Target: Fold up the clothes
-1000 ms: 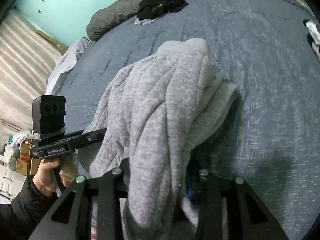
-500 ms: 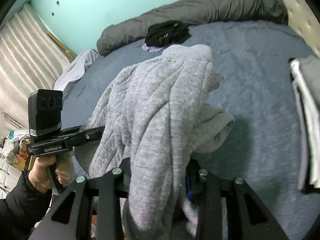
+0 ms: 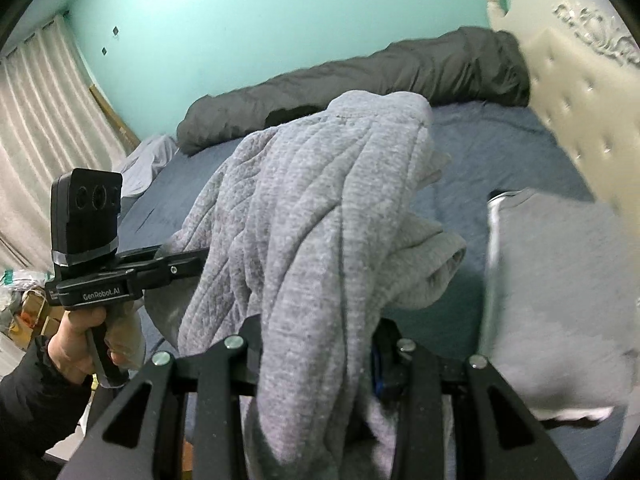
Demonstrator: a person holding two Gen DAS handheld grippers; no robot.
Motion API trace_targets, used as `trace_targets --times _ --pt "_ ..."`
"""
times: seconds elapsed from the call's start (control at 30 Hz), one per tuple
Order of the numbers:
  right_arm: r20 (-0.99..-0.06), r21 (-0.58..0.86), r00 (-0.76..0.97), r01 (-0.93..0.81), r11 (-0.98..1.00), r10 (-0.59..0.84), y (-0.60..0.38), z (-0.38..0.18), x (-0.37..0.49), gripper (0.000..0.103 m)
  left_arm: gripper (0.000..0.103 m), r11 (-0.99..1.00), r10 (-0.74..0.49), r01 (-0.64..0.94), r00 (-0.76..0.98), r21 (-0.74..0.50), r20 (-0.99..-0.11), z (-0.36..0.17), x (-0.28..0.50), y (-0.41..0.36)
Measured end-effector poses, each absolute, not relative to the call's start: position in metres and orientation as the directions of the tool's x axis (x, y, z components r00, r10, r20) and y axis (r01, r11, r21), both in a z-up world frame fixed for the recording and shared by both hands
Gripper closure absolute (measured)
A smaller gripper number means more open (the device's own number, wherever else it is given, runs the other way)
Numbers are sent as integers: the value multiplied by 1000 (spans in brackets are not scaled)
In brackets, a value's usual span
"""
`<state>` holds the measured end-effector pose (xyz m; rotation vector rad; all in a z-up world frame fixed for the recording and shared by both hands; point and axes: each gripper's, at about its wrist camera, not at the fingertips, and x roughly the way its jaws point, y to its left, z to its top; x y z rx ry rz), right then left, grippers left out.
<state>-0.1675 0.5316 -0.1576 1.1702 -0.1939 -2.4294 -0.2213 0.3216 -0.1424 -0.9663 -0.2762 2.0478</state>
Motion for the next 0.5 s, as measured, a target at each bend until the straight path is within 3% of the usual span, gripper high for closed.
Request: trace_targets --times 0.3,0.5 --pt "-716 253 -595 269 -930 -366 638 -140 -190 68 80 -570 804 -641 -309 -513 -508 -132 -259 436" --pt "-737 212 -600 232 -949 -311 710 -144 -203 67 80 -545 818 -641 -267 -540 -509 -157 -269 504"
